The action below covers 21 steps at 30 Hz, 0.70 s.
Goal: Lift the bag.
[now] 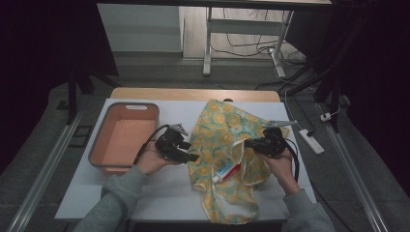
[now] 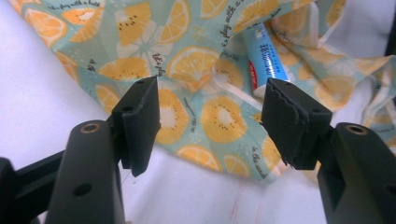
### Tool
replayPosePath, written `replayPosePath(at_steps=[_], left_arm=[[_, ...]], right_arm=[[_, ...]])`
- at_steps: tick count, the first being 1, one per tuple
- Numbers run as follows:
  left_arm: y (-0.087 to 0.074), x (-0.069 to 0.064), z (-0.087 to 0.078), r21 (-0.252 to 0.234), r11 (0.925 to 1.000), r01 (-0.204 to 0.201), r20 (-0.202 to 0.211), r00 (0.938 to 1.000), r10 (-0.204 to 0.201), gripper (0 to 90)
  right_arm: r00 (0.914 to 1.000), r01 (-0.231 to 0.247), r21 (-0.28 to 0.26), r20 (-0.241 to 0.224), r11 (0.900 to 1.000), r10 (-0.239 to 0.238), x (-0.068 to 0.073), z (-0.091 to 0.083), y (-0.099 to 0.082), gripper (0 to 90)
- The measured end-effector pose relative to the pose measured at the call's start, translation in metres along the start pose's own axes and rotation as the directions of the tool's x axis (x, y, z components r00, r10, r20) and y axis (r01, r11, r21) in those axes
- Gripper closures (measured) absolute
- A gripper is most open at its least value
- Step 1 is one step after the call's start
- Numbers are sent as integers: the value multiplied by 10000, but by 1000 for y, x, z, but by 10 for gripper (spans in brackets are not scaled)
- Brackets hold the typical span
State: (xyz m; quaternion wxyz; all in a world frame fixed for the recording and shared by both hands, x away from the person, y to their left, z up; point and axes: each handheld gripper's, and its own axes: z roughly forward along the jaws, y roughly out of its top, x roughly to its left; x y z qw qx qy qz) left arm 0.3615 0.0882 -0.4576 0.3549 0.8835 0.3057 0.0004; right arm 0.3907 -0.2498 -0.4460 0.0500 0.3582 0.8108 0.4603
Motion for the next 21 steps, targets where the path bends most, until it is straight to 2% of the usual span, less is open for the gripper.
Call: replayPosePath(at_steps=[3, 7, 9, 11, 13, 15, 17, 20, 21], left_arm=[[4, -6, 16, 392, 9991, -182, -249, 9995, 192, 343], [10, -14, 37, 764, 9963, -382, -318, 9987, 408, 325], [13, -15, 48, 985, 9941, -462, -432, 9978, 506, 314], [16, -14, 59, 1180, 9921, -418, -734, 9960, 507, 304], [18, -14, 72, 1442, 9889, -360, -985, 9939, 505, 297], [18, -11, 83, 1709, 9849, -262, -1036, 9936, 443, 282], [18, -8, 90, 1759, 9844, -84, -1106, 9935, 282, 282], [19, -6, 97, 1572, 9875, 130, -997, 9950, 28, 282], [19, -6, 98, 1545, 9880, 38, -1031, 9946, 123, 276]], right_arm=[[9994, 237, 115, 259, 9997, -240, 5, -3, 0, 578], [9985, 394, -64, 389, 9992, -391, 15, -20, -5, 394], [9976, 513, -147, 476, 9986, -505, 20, -29, -10, 358], [9964, 626, -100, 581, 9980, -619, 24, -38, -18, 338], [9936, 698, -17, 889, 9976, -694, 28, -45, -27, 324], [9931, 585, 101, 1016, 9982, -593, 29, -50, -39, 317], [9932, 426, 267, 1075, 9987, -452, 30, -52, -52, 311], [9918, 230, 610, 1239, 9979, -304, 31, -51, -69, 305], [9921, 185, 741, 1226, 9971, -275, 32, -50, -74, 304]])
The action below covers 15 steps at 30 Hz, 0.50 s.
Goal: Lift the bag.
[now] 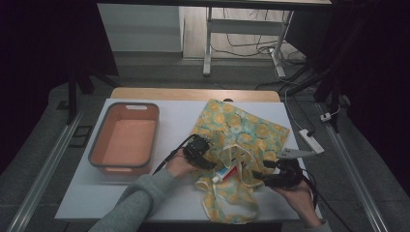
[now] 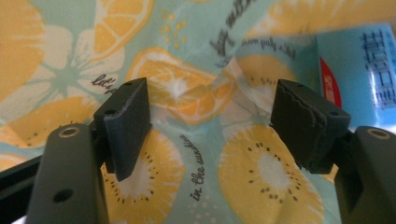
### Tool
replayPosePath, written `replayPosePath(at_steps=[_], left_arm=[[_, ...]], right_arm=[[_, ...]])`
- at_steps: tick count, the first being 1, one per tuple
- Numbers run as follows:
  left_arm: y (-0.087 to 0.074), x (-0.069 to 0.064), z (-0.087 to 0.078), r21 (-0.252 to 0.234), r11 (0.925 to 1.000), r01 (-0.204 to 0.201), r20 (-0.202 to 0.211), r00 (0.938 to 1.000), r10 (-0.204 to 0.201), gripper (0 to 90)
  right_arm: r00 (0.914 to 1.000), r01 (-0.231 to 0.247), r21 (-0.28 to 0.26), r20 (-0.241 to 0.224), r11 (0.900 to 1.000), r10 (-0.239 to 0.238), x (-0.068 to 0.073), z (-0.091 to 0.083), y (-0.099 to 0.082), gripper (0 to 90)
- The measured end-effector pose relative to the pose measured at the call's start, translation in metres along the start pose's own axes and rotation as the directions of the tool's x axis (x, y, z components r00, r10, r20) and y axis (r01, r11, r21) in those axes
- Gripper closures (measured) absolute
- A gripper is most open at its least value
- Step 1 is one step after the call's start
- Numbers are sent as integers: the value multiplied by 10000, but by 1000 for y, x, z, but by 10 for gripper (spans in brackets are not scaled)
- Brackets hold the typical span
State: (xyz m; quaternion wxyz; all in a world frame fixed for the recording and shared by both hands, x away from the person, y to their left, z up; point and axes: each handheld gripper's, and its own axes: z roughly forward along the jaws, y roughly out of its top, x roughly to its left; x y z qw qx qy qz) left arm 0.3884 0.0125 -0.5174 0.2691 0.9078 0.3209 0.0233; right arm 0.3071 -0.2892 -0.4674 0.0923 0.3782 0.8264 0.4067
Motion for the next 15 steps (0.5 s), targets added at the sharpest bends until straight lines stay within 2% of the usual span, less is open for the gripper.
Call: replayPosePath(at_steps=[4, 6, 8, 10, 12, 15], left_arm=[[1, -1, 1, -133, 9999, 39, -129, 9999, -40, 306], [0, -4, 1, -19, 9995, -313, -648, 9974, 311, 371], [0, -4, 0, -30, 9994, -333, -672, 9972, 330, 438], [-1, -4, -1, -106, 9992, -388, -597, 9975, 381, 554], [-2, -3, -2, -65, 9990, -446, -490, 9978, 442, 726], [-3, 0, -3, -89, 9993, -357, -286, 9990, 354, 847]], right_arm=[[10000, -11, 595, 6, 9982, 11, 6, 11, -14, 298], [10000, 41, 969, 2, 9953, -42, 9, 19, -17, 291], [9993, 141, 1328, 333, 9910, -187, 12, 28, -19, 288], [9991, 113, 1518, 390, 9884, -174, 13, 35, -21, 289], [9978, 100, 1802, 629, 9836, -217, 14, 45, -23, 290], [9910, 565, 1842, 1088, 9813, -774, 18, 52, -22, 324]])
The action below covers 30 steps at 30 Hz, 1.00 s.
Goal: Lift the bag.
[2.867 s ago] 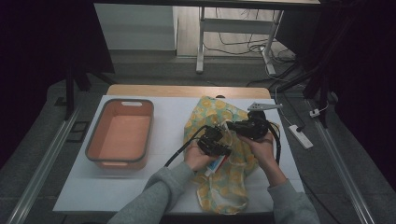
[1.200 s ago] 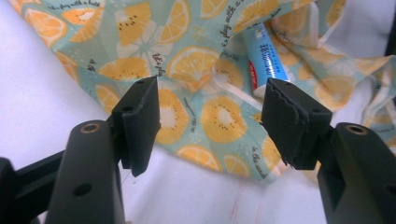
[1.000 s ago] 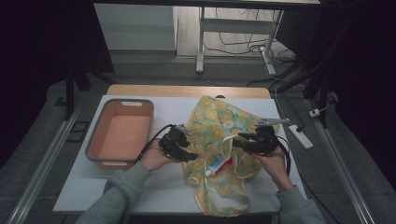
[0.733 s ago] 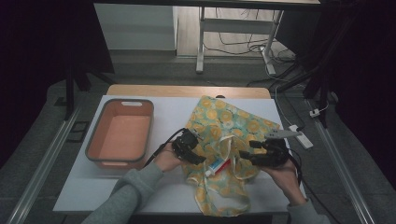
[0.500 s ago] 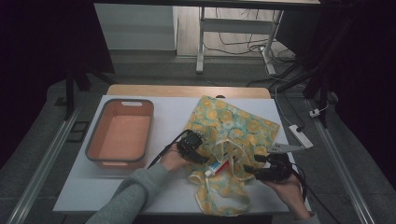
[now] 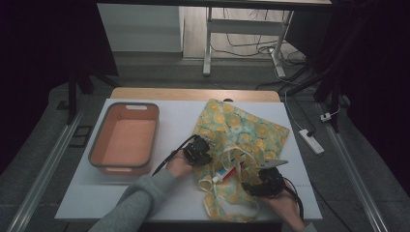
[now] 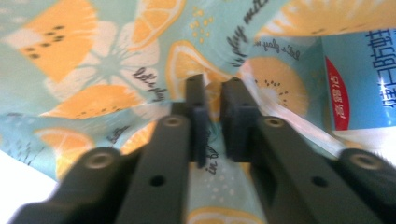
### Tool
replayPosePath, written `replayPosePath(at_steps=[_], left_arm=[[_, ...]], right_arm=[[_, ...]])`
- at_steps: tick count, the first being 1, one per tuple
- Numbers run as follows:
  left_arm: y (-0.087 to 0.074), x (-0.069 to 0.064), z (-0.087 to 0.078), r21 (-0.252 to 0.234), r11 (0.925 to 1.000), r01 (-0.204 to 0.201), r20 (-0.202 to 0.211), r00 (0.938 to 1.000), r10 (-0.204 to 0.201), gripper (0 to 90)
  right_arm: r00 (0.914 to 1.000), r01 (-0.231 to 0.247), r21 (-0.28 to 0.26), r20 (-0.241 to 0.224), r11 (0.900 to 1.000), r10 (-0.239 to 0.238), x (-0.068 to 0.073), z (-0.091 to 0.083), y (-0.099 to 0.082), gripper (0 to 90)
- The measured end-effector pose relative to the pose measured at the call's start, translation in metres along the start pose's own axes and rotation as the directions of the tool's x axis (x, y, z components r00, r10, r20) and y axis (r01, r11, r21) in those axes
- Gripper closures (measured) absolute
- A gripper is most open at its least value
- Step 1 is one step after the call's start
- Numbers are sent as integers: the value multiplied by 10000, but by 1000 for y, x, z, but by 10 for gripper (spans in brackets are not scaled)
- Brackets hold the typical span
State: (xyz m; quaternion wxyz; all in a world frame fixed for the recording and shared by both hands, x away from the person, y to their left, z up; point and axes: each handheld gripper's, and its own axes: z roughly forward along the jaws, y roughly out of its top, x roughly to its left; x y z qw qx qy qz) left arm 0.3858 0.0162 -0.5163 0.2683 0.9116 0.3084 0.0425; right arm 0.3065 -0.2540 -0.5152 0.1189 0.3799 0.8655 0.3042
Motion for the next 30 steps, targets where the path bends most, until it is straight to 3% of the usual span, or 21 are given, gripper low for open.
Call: replayPosePath(at_steps=[3, 4, 5, 7, 9, 12, 14, 17, 21, 25, 30], left_arm=[[-2, 2, -2, 67, 10000, -37, 171, 9998, 36, 886], [-3, 2, -4, 74, 9999, -97, 176, 9998, 95, 887], [-4, 3, -6, -48, 10000, -23, 252, 9997, 24, 887], [-7, 6, -16, -235, 9997, 55, 428, 9991, -44, 888], [-12, 9, -29, -546, 9983, 179, 652, 9978, -143, 888], [-20, 16, -52, -1121, 9927, 444, 983, 9946, -334, 888], [-26, 19, -68, -1511, 9870, 549, 1184, 9923, -371, 889], [-36, 24, -89, -2070, 9748, 827, 1566, 9864, -504, 888], [-48, 28, -112, -2673, 9570, 1124, 2022, 9776, -584, 889], [-58, 27, -127, -2975, 9466, 1241, 2222, 9733, -577, 889], [-64, 22, -137, -3204, 9402, 1156, 2337, 9715, -398, 889]], right_arm=[[9973, 546, -58, 493, 9985, -542, 5, 3, 1, 455], [9972, 563, -194, 502, 9982, -552, 7, 3, 1, 597], [9972, 563, -194, 502, 9982, -552, 7, 3, 1, 597], [9978, 519, -218, 434, 9984, -509, 6, 3, 2, 787], [9985, 494, -174, 230, 9986, -490, 3, 1, 2, 875], [9989, 466, -147, -11, 9988, -467, -2, -3, 2, 893], [9992, 358, -422, -172, 9985, -365, -4, -10, 2, 894], [9991, 349, -1118, -192, 9931, -373, -4, -30, 5, 894], [9987, 345, -2028, -299, 9786, -414, -1, -56, 12, 895], [9977, 522, -2470, -289, 9676, -612, 4, -72, 17, 895], [9975, 492, -2954, -333, 9541, -618, 6, -81, 20, 896]])
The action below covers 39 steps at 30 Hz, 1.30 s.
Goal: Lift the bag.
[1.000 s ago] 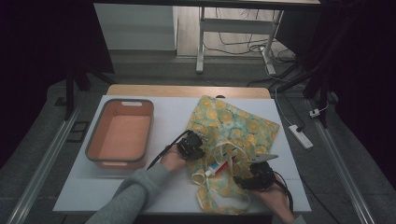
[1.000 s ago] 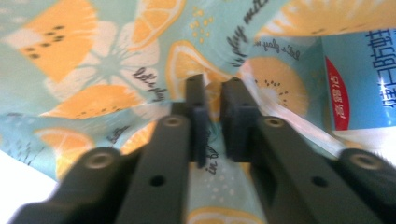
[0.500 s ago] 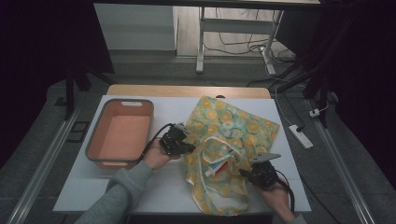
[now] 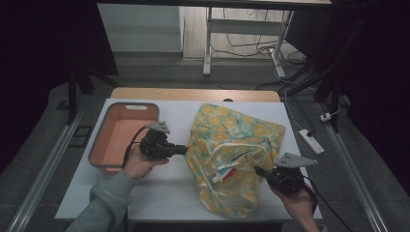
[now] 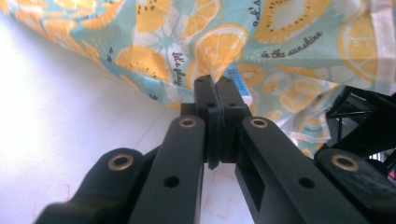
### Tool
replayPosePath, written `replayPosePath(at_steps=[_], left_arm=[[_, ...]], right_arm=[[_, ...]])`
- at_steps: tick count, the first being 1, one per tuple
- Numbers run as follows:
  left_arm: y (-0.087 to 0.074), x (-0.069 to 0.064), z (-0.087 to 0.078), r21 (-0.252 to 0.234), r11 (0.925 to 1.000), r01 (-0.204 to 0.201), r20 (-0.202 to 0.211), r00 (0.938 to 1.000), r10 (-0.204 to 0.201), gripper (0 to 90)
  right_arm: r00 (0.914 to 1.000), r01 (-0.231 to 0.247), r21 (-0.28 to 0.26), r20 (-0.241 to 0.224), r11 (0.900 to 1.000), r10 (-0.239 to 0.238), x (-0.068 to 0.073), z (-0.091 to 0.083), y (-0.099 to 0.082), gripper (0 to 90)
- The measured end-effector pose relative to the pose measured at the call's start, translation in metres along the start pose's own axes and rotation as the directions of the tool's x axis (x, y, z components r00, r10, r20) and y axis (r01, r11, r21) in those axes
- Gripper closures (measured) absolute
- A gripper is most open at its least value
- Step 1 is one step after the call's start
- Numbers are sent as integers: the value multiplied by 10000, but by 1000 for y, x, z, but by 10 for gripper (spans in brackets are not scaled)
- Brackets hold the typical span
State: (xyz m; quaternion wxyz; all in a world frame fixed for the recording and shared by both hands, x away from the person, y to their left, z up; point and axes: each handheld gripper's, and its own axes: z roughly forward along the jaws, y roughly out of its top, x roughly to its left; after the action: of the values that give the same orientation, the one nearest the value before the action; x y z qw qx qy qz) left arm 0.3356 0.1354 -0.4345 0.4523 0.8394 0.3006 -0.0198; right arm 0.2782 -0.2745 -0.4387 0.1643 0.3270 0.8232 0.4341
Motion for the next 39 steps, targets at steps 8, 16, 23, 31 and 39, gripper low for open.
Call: replayPosePath(at_steps=[8, 16, 23, 31, 39], left_arm=[[-1, -9, -17, -541, 9985, -51, 285, 9996, 67, 890], [2, -11, -41, -1301, 9915, 7, 431, 9991, 49, 890], [12, -15, -76, -2334, 9722, -196, 344, 9990, 284, 890], [38, -24, -124, -3693, 9272, -626, 59, 9975, 697, 891], [65, 1, -107, -3430, 9390, -266, -675, 9977, 36, 890]], right_arm=[[9995, 266, -1268, 212, 9916, -241, 3, -30, 22, 897], [9985, 527, -1818, 252, 9819, -489, 2, -42, 46, 898], [9975, 702, -2515, 188, 9653, -677, -1, -56, 79, 899], [9987, 476, -3669, 8, 9291, -508, -17, -68, 135, 899], [9970, 100, -2929, 763, 9561, 129, -61, -38, 165, 899]])
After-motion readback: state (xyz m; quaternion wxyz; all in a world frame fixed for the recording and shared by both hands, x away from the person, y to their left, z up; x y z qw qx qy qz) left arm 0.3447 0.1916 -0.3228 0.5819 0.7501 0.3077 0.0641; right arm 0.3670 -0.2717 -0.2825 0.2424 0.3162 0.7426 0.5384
